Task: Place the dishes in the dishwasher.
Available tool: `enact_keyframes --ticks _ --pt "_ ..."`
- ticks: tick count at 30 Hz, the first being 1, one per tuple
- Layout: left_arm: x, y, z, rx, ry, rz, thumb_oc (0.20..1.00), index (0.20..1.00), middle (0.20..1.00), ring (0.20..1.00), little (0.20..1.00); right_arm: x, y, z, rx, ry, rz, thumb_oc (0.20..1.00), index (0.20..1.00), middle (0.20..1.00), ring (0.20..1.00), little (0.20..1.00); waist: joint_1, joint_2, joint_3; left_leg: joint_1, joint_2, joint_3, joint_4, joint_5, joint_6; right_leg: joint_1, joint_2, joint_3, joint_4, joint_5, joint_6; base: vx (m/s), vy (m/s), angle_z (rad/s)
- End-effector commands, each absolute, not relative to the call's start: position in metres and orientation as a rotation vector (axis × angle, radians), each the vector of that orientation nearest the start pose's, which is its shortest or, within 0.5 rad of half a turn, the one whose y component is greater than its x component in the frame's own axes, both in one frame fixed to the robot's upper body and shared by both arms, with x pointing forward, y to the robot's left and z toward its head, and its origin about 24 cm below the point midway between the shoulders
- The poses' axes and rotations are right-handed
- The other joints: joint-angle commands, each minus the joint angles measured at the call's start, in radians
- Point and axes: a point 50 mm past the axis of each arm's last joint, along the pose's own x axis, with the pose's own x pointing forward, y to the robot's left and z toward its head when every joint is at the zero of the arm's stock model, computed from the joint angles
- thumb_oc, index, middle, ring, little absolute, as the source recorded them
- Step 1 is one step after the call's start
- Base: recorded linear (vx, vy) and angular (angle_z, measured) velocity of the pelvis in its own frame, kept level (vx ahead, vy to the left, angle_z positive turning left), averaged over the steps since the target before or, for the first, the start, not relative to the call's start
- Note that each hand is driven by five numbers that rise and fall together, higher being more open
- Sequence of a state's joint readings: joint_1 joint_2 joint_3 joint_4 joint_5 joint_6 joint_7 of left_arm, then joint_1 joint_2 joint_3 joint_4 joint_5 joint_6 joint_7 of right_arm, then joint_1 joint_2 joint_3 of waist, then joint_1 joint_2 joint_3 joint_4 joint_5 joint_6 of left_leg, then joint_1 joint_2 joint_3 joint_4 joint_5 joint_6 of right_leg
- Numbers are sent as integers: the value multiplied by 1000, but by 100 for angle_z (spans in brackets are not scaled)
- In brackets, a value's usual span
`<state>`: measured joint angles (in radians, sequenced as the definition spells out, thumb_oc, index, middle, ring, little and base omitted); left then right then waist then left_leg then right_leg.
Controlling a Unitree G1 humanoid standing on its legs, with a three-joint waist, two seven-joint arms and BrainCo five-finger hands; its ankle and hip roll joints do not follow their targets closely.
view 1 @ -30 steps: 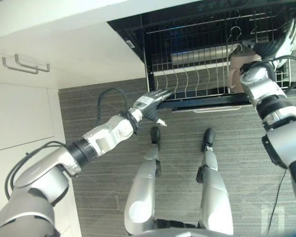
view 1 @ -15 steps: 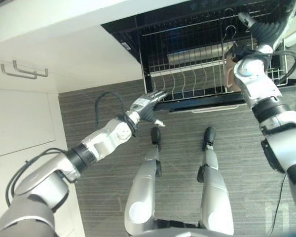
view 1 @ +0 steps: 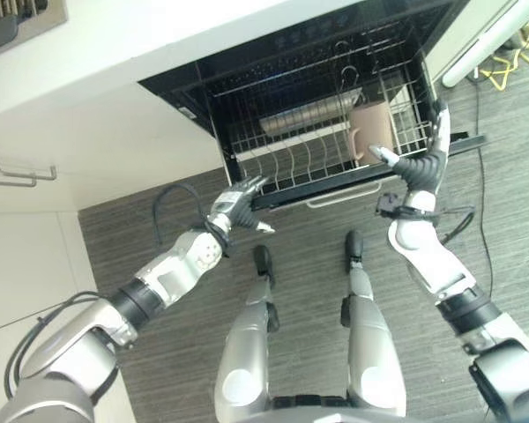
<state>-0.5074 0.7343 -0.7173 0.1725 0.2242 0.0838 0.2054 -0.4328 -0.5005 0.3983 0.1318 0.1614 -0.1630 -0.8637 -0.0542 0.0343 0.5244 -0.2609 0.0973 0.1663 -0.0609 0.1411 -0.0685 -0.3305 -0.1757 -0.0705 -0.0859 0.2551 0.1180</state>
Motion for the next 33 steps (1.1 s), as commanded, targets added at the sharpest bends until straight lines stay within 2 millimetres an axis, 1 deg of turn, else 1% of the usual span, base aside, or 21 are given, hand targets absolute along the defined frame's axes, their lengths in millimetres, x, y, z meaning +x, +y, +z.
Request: enact_keyframes --ticks 1,3,5,7,11,12,13,14,16,18,20,21,22,23,24,26,27,29,30,32,33 --pt "305 171 85 1104 -222 -257 1000 1000 1000 1000 1000 301 -191 147 -227 -566 -464 1000 1000 1000 1000 1000 9 9 -4 77 52 -19 47 -127 9 102 -95 -54 58 -124 67 50 24 -7" --pt "301 180 84 1077 -218 -209 1000 1000 1000 1000 1000 292 -204 131 -241 -508 -457 1000 1000 1000 1000 1000 5 7 -36 140 50 -15 43 -140 8 159 -89 -61 58 -141 63 104 39 -3" --pt "296 186 82 1057 -219 -167 1000 1000 1000 1000 1000 286 -208 121 -246 -468 -440 1000 1000 1000 1000 1000 4 9 -71 172 50 -13 37 -146 7 188 -87 -70 55 -151 59 107 40 6" --pt "289 193 80 1033 -228 -99 1000 1000 1000 1000 1000 280 -210 111 -246 -414 -412 1000 1000 1000 1000 1000 3 9 -116 210 50 -8 32 -153 6 225 -84 -79 53 -165 52 108 44 8" --pt "277 205 80 992 -239 -23 1000 1000 1000 1000 1000 271 -210 92 -238 -335 -364 1000 1000 1000 1000 1000 6 10 -181 269 51 5 24 -162 7 284 -83 -100 43 -178 47 99 23 0" --pt "273 209 80 975 -247 -2 1000 1000 1000 1000 1000 268 -208 86 -235 -307 -346 1000 1000 1000 1000 1000 10 11 -207 288 52 8 19 -165 8 306 -83 -109 38 -183 46 80 13 2" --pt "271 210 81 965 -257 10 1000 1000 1000 1000 1000 266 -208 84 -230 -293 -337 1000 1000 1000 1000 1000 12 12 -220 298 52 8 16 -166 9 317 -82 -113 35 -186 46 107 13 3" --pt "267 213 83 942 -270 25 1000 1000 1000 1000 1000 263 -206 77 -226 -260 -328 1000 1000 1000 1000 1000 18 13 -252 317 53 8 6 -166 10 344 -81 -124 27 -191 46 85 13 6" --pt "262 214 86 919 -298 44 1000 1000 1000 1000 1000 259 -205 72 -221 -233 -325 1000 1000 1000 1000 1000 23 14 -280 336 56 8 -7 -163 9 369 -79 -134 18 -194 46 72 16 22" --pt "256 219 97 858 -368 100 1000 1000 1000 1000 1000 254 -204 62 -184 -182 -340 1000 1000 1000 1000 1000 40 13 -322 357 59 -6 -26 -161 7 409 -73 -156 5 -202 47 8 9 24" --pt "252 224 102 811 -400 134 1000 1000 1000 1000 1000 250 -205 56 -156 -153 -351 1000 1000 1000 1000 1000 52 11 -344 359 61 -22 -26 -163 4 427 -70 -170 1 -209 46 -22 -7 30" --pt "249 228 105 766 -422 161 1000 1000 1000 1000 1000 247 -205 50 -100 -116 -348 1000 1000 1000 1000 1000 63 7 -362 360 62 -37 -26 -162 2 442 -66 -182 0 -216 45 -44 -7 29" --pt "243 234 109 672 -451 196 1000 1000 1000 1000 1000 245 -199 47 55 -105 -237 1000 1000 1000 1000 1000 78 0 -380 359 64 -55 -26 -161 -2 460 -61 -200 -1 -225 41 -45 -5 25" --pt "241 236 110 624 -461 199 1000 1000 1000 1000 1000 244 -197 48 102 -116 -195 1000 1000 1000 1000 1000 84 -2 -384 361 64 -62 -26 -162 -3 467 -59 -206 -1 -228 40 -56 -12 38" --pt "238 238 113 469 -478 185 1000 1000 1000 1000 1000 243 -192 55 200 -163 -101 1000 1000 1000 1000 1000 96 -9 -395 361 65 -77 -26 -160 -4 475 -56 -218 -1 -233 37 -28 -31 50" --pt "233 240 114 184 -488 138 1000 1000 1000 1000 1000 242 -188 68 244 -265 -12 1000 1000 1000 1000 1000 115 -17 -404 367 65 -104 -26 -160 -3 491 -50 -229 -1 -238 33 6 -57 33" --pt "232 240 112 105 -494 121 1000 1000 1000 1000 1000 242 -187 73 246 -301 15 1000 1000 1000 1000 1000 120 -21 -410 370 64 -115 -26 -161 -3 497 -47 -232 -1 -240 31 26 -55 29" --pt "232 240 110 34 -491 107 1000 1000 1000 1000 1000 243 -185 78 241 -330 36 1000 1000 1000 1000 1000 125 -24 -414 373 64 -122 -26 -161 -3 503 -44 -234 -1 -242 29 24 -41 38" --pt "233 238 108 -82 -495 82 1000 1000 1000 1000 1000 244 -181 89 200 -389 76 1000 1000 1000 1000 1000 136 -30 -420 378 66 -132 -26 -162 -5 512 -38 -237 -1 -246 24 34 -48 25" --pt "235 237 109 -171 -497 65 1000 1000 1000 1000 1000 248 -178 105 122 -453 114 1000 1000 1000 1000 1000 149 -36 -425 383 69 -151 -26 -160 -8 522 -29 -240 -1 -251 19 60 -64 13" --pt "235 236 109 -172 -494 63 1000 1000 1000 1000 1000 249 -177 110 112 -466 129 1000 1000 1000 1000 1000 154 -38 -425 384 69 -157 -26 -159 -8 524 -26 -239 -1 -252 16 65 -55 15"
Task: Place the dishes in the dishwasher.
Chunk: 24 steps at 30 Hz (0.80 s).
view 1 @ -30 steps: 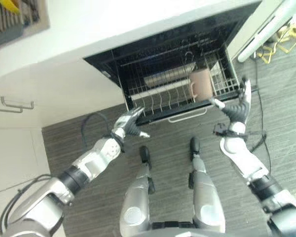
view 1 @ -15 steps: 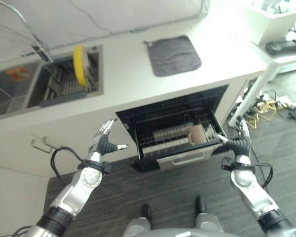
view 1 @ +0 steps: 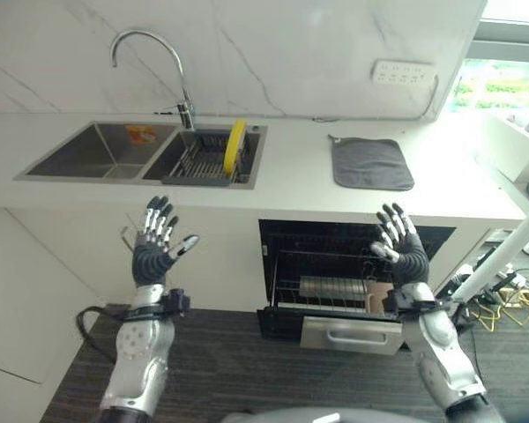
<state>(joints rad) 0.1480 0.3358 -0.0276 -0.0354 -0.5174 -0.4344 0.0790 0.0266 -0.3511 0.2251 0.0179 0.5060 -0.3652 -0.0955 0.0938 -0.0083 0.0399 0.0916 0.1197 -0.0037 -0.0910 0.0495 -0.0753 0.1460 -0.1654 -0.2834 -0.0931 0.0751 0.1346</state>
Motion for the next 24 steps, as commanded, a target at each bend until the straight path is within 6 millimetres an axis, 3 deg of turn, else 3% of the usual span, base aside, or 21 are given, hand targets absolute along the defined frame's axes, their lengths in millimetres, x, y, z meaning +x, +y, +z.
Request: enact_keyframes --ticks 1,6,9,10,13,15,19,21,24 --pt "235 236 109 -166 -488 62 1000 1000 1000 1000 1000 250 -176 115 104 -478 143 1000 1000 1000 1000 1000 10 3 59 32 49 9 4 -66 -4 50 -34 -25 6 -74 -3 51 -40 13" --pt "230 237 111 -103 -476 41 1000 1000 1000 1000 1000 256 -176 131 86 -497 195 1000 1000 1000 1000 1000 43 -3 67 46 64 14 4 -52 -16 58 -22 -25 7 -82 -21 66 49 2" --pt "232 233 115 -84 -485 2 1000 1000 1000 1000 1000 256 -184 136 67 -501 165 1000 1000 1000 1000 1000 29 -4 79 42 81 70 9 -28 -21 60 -31 -48 13 -72 -19 -16 213 9" --pt "241 223 122 -72 -500 -50 1000 1000 1000 1000 1000 256 -194 141 51 -522 109 1000 1000 1000 1000 1000 10 -7 91 30 88 85 6 -13 -27 57 -45 -67 26 -67 -8 -28 333 35" --pt "253 213 127 -26 -503 -106 1000 1000 1000 1000 1000 254 -203 140 59 -531 37 1000 1000 1000 1000 1000 -8 -15 89 27 56 57 4 -31 -15 57 -66 -70 42 -65 13 2 358 63" --pt "255 210 129 22 -498 -163 1000 1000 1000 1000 1000 247 -212 137 77 -538 -21 1000 1000 1000 1000 1000 -20 -20 80 32 8 40 4 -51 12 48 -97 -72 69 -56 40 46 429 41" --pt "254 216 133 82 -498 -171 1000 1000 1000 1000 1000 244 -215 135 98 -551 -41 1000 1000 1000 1000 1000 -29 -17 82 49 -62 15 4 -83 67 -18 -151 -28 161 0 59 -11 346 3" --pt "251 221 136 111 -508 -142 1000 1000 1000 1000 1000 246 -207 133 111 -547 2 1000 1000 1000 1000 1000 -22 -9 84 54 -84 37 5 -95 91 -51 -121 -28 225 -29 53 -76 253 -32" --pt "248 217 135 108 -518 -147 1000 1000 1000 1000 1000 244 -205 131 102 -547 4 1000 1000 1000 1000 1000 -39 -12 90 48 -115 23 4 -102 115 -71 12 29 251 -109 7 -38 81 -42"
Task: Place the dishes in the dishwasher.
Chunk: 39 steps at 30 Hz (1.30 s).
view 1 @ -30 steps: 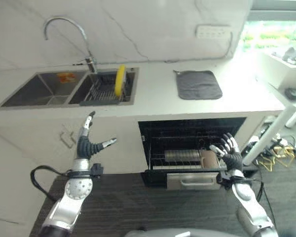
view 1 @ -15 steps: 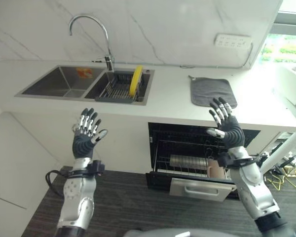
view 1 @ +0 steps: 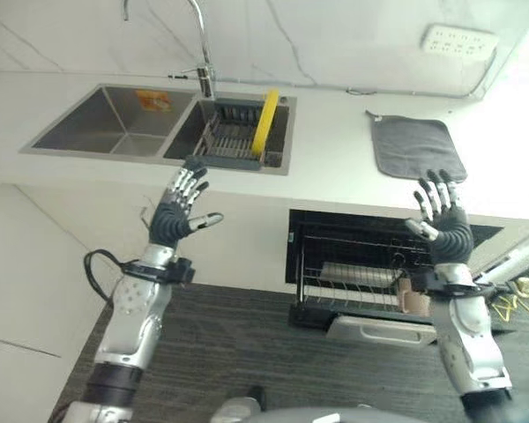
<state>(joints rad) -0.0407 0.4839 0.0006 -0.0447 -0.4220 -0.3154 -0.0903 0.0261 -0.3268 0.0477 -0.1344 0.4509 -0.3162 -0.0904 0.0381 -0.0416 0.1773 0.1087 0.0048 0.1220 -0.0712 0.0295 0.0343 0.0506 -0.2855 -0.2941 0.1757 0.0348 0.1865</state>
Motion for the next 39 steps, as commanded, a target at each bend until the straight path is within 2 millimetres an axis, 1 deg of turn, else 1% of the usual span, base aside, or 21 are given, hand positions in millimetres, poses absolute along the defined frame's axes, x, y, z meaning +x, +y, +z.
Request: enact_keyframes --ticks 1,3,7,9,11,13,15,17,18,21,22,23,24,26,28,29,30,31,32,35,39 --pt "246 216 134 112 -522 -147 1000 1000 1000 1000 1000 244 -205 131 102 -550 3 1000 1000 1000 1000 1000 15 18 -47 31 -10 -105 -16 -83 4 25 167 44 -23 -78 -62 -15 11 23" --pt "242 215 133 130 -523 -137 1000 1000 1000 1000 1000 245 -206 131 108 -537 10 1000 1000 1000 1000 1000 10 15 -48 31 -26 -113 -16 -84 4 34 212 64 -42 -87 -84 17 -44 5" --pt "241 217 130 151 -513 -101 1000 1000 1000 1000 1000 244 -208 126 118 -510 11 1000 1000 1000 1000 1000 -13 23 -57 43 -26 -104 -15 -80 0 56 238 107 -86 -104 -109 49 -95 -6" --pt "240 217 129 144 -515 -82 1000 1000 1000 1000 1000 245 -209 128 107 -516 25 1000 1000 1000 1000 1000 -26 15 -50 33 -25 -60 88 -111 -7 64 234 123 -108 -96 -124 20 -115 3" --pt "238 214 128 160 -524 -86 1000 1000 1000 1000 1000 247 -214 134 70 -539 12 1000 1000 1000 1000 1000 -16 -1 -14 -53 -20 -43 289 -140 -26 74 214 120 -108 -81 -145 -39 -68 2" --pt "237 213 130 212 -539 -95 1000 1000 1000 1000 1000 251 -217 136 125 -540 1 1000 1000 1000 1000 1000 -3 5 19 -120 6 -84 350 -105 -37 73 220 137 -83 -87 -155 24 41 -13" --pt "237 215 133 226 -548 -91 1000 1000 1000 1000 1000 253 -213 141 68 -567 -2 1000 1000 1000 1000 1000 6 17 29 -129 40 -100 311 -68 -54 77 220 145 -59 -110 -155 143 231 -42" --pt "238 219 136 235 -560 -54 1000 1000 1000 1000 1000 254 -208 148 33 -575 37 1000 1000 1000 1000 1000 5 52 30 -120 113 -143 202 30 -95 86 216 169 -11 -162 -155 279 599 -51" --pt "241 223 136 251 -551 -42 1000 1000 1000 1000 1000 256 -208 151 34 -576 64 1000 1000 1000 1000 1000 2 85 31 -107 172 -193 123 108 -123 68 210 193 72 -221 -160 300 653 -70" --pt "243 226 135 284 -528 -67 1000 1000 1000 1000 1000 259 -205 156 2 -589 68 1000 1000 1000 1000 1000 1 120 30 -86 203 -258 57 129 -149 30 193 235 181 -286 -151 258 600 -74" --pt "243 227 135 281 -525 -81 1000 1000 1000 1000 1000 259 -205 156 -5 -586 61 1000 1000 1000 1000 1000 2 125 28 -84 197 -278 62 120 -153 25 182 248 198 -295 -145 311 826 -74" --pt "243 227 136 293 -524 -98 1000 1000 1000 1000 1000 261 -209 156 15 -581 48 1000 1000 1000 1000 1000 -1 125 14 -60 163 -299 62 48 -145 21 152 276 176 -281 -123 213 646 -79" --pt "243 226 136 307 -518 -115 1000 1000 1000 1000 1000 261 -214 151 49 -556 9 1000 1000 1000 1000 1000 -3 120 4 -50 150 -294 71 19 -142 23 128 278 156 -260 -103 183 643 -91" --pt "246 222 140 328 -520 -160 1000 1000 1000 1000 1000 255 -226 145 132 -553 -62 1000 1000 1000 1000 1000 -10 103 -16 -41 116 -287 97 -31 -120 26 60 270 76 -170 -44 99 393 -56" --pt "250 225 144 369 -508 -162 1000 1000 1000 1000 1000 251 -228 140 148 -557 -100 1000 1000 1000 1000 1000 -16 86 -25 -39 86 -268 113 -66 -95 -11 -3 252 26 -48 -14 13 272 -24" --pt "250 231 145 399 -497 -129 1000 1000 1000 1000 1000 251 -226 139 182 -554 -81 1000 1000 1000 1000 1000 -1 76 -27 -28 74 -230 127 -105 -85 -28 -48 196 0 18 -2 -28 269 -57" --pt "247 238 144 408 -489 -100 1000 1000 1000 1000 1000 253 -222 139 189 -556 -55 1000 1000 1000 1000 1000 27 75 -28 -18 78 -177 126 -117 -77 -37 -74 119 -1 42 9 -76 286 -118" --pt "245 241 145 415 -493 -93 1000 1000 1000 1000 1000 257 -218 140 176 -561 -47 1000 1000 1000 1000 1000 57 77 -33 -14 79 -129 105 -110 -65 -46 -70 55 6 41 13 -119 282 -203" --pt "243 241 147 411 -502 -110 1000 1000 1000 1000 1000 258 -216 142 162 -564 -60 1000 1000 1000 1000 1000 69 78 -38 -15 71 -111 95 -113 -53 -49 -39 40 14 4 7 -124 251 -232" --pt "241 229 149 377 -521 -151 1000 1000 1000 1000 1000 252 -210 141 157 -566 -77 1000 1000 1000 1000 1000 60 65 -44 -30 34 -94 92 -117 -16 -57 21 43 11 -26 -16 -94 108 -108" --pt "250 221 148 368 -519 -148 1000 1000 1000 1000 1000 255 -209 139 148 -557 -53 1000 1000 1000 1000 1000 49 53 -57 -18 44 -70 74 -100 -30 -1 64 41 -96 -47 -34 -39 -157 34"
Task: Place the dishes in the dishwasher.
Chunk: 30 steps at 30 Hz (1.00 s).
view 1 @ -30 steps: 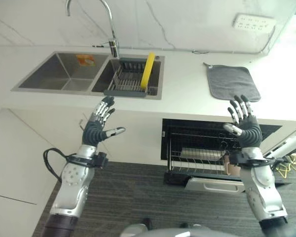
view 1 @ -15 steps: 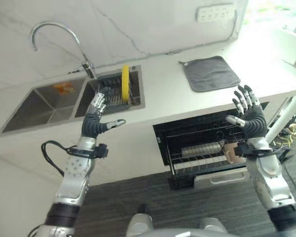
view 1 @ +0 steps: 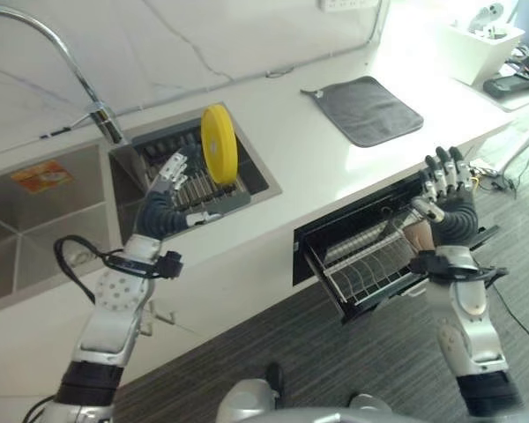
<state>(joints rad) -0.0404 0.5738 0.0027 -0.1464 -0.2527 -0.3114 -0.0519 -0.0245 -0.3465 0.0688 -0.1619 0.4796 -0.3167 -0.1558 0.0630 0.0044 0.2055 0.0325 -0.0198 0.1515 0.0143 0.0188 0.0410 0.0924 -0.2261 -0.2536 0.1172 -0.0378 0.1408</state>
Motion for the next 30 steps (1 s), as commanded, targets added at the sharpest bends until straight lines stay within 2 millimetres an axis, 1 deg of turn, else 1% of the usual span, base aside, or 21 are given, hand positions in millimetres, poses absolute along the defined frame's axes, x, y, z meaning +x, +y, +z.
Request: enact_keyframes --ticks 1,3,6,8,9,10,11,12,13,14,15,16,17,19,20,21,22,23,25,29,30 --pt "251 220 147 348 -512 -150 1000 1000 1000 1000 1000 257 -209 140 144 -555 -54 1000 1000 1000 1000 1000 24 7 -92 64 74 -105 -24 -81 -43 -31 21 12 -57 24 5 7 -120 -31" --pt "252 216 143 328 -499 -164 1000 1000 1000 1000 1000 257 -211 143 129 -560 -61 1000 1000 1000 1000 1000 14 5 -97 62 79 -116 -33 -74 -49 -19 50 38 -74 14 -11 21 -145 -23" --pt "254 211 139 292 -491 -166 1000 1000 1000 1000 1000 256 -214 141 116 -513 -51 1000 1000 1000 1000 1000 2 2 -105 67 103 -103 -75 -41 -66 -2 80 22 -86 -4 -33 33 -132 21" --pt "255 210 139 279 -492 -162 1000 1000 1000 1000 1000 257 -212 138 103 -483 -42 1000 1000 1000 1000 1000 -2 -4 -106 61 105 -98 -48 -54 -70 -2 93 26 -84 -16 -45 0 -129 17" --pt "255 206 138 267 -502 -163 1000 1000 1000 1000 1000 260 -206 140 87 -487 8 1000 1000 1000 1000 1000 1 -24 -83 0 92 -101 122 -86 -75 -7 87 39 -68 -20 -70 -16 -104 14" --pt "254 204 137 264 -505 -165 1000 1000 1000 1000 1000 260 -203 140 77 -489 21 1000 1000 1000 1000 1000 8 -31 -68 -28 87 -117 190 -83 -79 -5 85 48 -64 -18 -77 -9 -74 7" --pt "253 204 137 264 -512 -162 1000 1000 1000 1000 1000 262 -200 141 80 -494 44 1000 1000 1000 1000 1000 21 -32 -39 -83 79 -175 297 -72 -78 -5 98 75 -51 -18 -92 0 0 0" --pt "252 206 136 263 -512 -159 1000 1000 1000 1000 1000 264 -199 142 87 -496 55 1000 1000 1000 1000 1000 29 -25 -28 -94 85 -195 284 -56 -79 -7 107 86 -38 -22 -96 121 186 -11" --pt "251 207 136 260 -512 -162 1000 1000 1000 1000 1000 267 -197 143 100 -494 55 1000 1000 1000 1000 1000 40 -10 -24 -82 112 -194 191 -36 -89 0 109 81 -24 -34 -88 199 308 -37" --pt "251 206 136 254 -512 -167 1000 1000 1000 1000 1000 267 -195 142 104 -494 42 1000 1000 1000 1000 1000 45 6 -23 -88 148 -186 114 36 -117 17 111 67 -18 -52 -86 237 392 -45" --pt "252 205 137 250 -512 -168 1000 1000 1000 1000 1000 267 -195 140 106 -492 31 1000 1000 1000 1000 1000 47 14 -18 -112 176 -193 97 91 -132 34 109 64 -12 -66 -87 191 337 -39" --pt "254 206 136 244 -507 -160 1000 1000 1000 1000 1000 268 -195 140 104 -489 26 1000 1000 1000 1000 1000 41 12 -24 -94 162 -193 73 48 -117 39 99 68 -11 -71 -84 209 450 -15" --pt "259 204 134 245 -495 -158 1000 1000 1000 1000 1000 267 -197 138 121 -472 9 1000 1000 1000 1000 1000 30 14 -39 -73 150 -183 42 25 -110 45 70 66 -15 -68 -63 209 494 -23" --pt "261 201 137 259 -500 -188 1000 1000 1000 1000 1000 259 -206 135 142 -472 -29 1000 1000 1000 1000 1000 15 9 -58 -48 148 -161 30 13 -108 37 25 46 -14 -47 -31 188 432 -21" --pt "260 202 139 286 -500 -193 1000 1000 1000 1000 1000 255 -209 132 149 -475 -50 1000 1000 1000 1000 1000 17 5 -64 -29 129 -173 31 -11 -98 35 -1 35 -12 -34 -9 210 457 14" --pt "258 213 140 322 -482 -197 1000 1000 1000 1000 1000 253 -207 129 185 -477 -71 1000 1000 1000 1000 1000 31 -1 -65 7 90 -170 44 -56 -59 -2 -28 4 69 -16 6 185 381 17" --pt "255 217 140 342 -485 -190 1000 1000 1000 1000 1000 254 -203 129 178 -479 -58 1000 1000 1000 1000 1000 44 0 -66 22 91 -152 28 -55 -57 -4 -37 -15 47 0 4 129 228 -19" --pt "255 220 144 334 -497 -181 1000 1000 1000 1000 1000 256 -199 129 163 -485 -49 1000 1000 1000 1000 1000 48 -8 -64 25 84 -145 32 -76 -56 -16 -44 0 -25 46 20 29 -29 -47" --pt "254 220 145 321 -499 -154 1000 1000 1000 1000 1000 262 -199 133 144 -488 -32 1000 1000 1000 1000 1000 54 -16 -72 31 92 -137 8 -77 -56 -17 -42 14 -85 76 35 7 -116 -28" --pt "257 210 141 301 -486 -181 1000 1000 1000 1000 1000 261 -207 138 137 -495 -64 1000 1000 1000 1000 1000 51 -18 -102 44 125 -101 -81 -34 -79 8 -17 -15 -158 79 35 11 -111 28" --pt "257 206 141 310 -489 -191 1000 1000 1000 1000 1000 260 -209 140 133 -498 -71 1000 1000 1000 1000 1000 48 -16 -107 43 130 -107 -94 -26 -85 14 -6 -15 -170 75 28 -3 -73 21"
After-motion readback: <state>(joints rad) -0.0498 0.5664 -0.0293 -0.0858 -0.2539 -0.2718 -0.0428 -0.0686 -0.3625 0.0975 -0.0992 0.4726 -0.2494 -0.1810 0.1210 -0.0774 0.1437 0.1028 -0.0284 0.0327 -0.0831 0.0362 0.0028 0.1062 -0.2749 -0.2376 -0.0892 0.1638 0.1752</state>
